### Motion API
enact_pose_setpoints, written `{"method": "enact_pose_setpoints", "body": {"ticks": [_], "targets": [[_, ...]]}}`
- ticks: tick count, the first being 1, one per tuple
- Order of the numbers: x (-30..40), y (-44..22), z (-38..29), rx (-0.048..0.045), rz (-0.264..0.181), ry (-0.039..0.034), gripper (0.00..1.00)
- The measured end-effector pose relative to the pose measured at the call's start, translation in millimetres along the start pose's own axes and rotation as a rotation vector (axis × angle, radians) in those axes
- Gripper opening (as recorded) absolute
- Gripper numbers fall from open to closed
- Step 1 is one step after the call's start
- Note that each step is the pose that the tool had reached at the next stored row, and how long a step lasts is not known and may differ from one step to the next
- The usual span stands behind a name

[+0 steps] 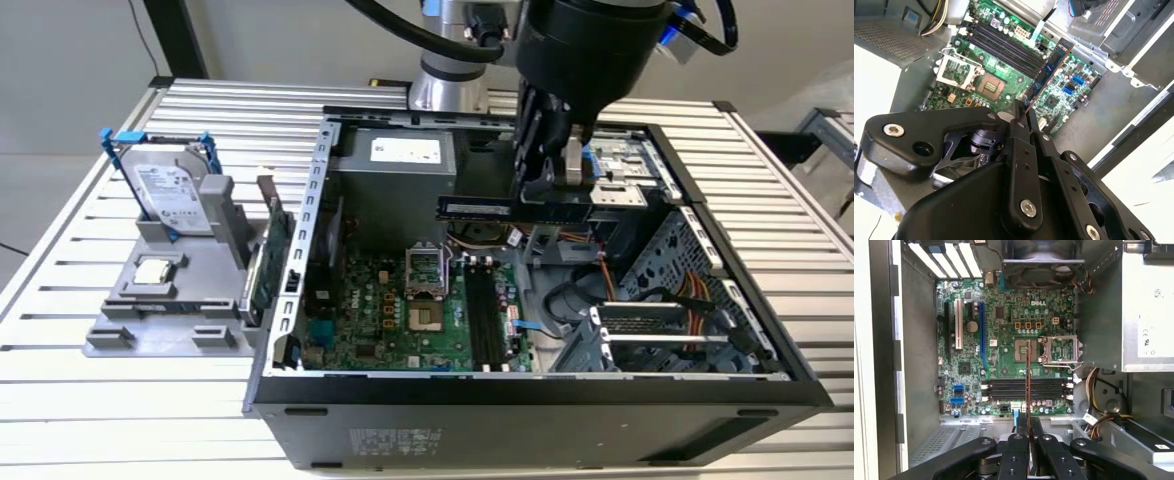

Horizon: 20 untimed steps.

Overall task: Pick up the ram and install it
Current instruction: 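Pick up the ram and move it above insertion slot, then insert the ram into the slot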

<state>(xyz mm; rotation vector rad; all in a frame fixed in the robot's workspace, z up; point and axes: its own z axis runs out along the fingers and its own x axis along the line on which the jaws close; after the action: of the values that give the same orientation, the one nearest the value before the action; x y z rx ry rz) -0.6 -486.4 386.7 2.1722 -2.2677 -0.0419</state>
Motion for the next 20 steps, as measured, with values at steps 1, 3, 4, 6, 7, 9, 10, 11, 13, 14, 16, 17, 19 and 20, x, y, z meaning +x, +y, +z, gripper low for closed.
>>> {"method": "enact_pose_setpoints", "body": {"ticks": [1,3,4,6,7,9,10,11,13,14,16,17,19,20], "targets": [[0.0,-0.1,0.0,0.0000,0.000,0.0000,0.00],[0.0,-0.4,0.0,0.0000,0.000,0.0000,0.00],[0.0,-0.5,0.0,0.0000,0.000,0.0000,0.00],[-0.1,-0.7,0.0,0.0000,0.000,0.0000,0.00],[-0.4,-0.9,0.0,0.0000,0.000,0.0000,0.00],[-1.0,-1.9,0.0,0.0000,0.000,0.0000,0.00],[-1.4,-2.4,0.0,0.0000,0.000,0.0000,0.00],[-2.0,-3.2,-0.1,0.0000,0.000,0.0001,0.00],[-3.3,-4.7,0.0,0.0000,0.000,0.0000,0.00],[-4.3,-5.5,0.0,0.0000,0.000,0.0000,0.00],[-6.9,-6.7,0.0,0.0000,0.000,0.0000,0.00],[-8.1,-7.1,0.0,0.0000,0.000,0.0000,0.00],[-10.8,-8.0,0.0,0.0000,0.001,0.0000,0.00],[-12.2,-8.4,0.1,0.0000,0.000,-0.0001,0.00]]}}
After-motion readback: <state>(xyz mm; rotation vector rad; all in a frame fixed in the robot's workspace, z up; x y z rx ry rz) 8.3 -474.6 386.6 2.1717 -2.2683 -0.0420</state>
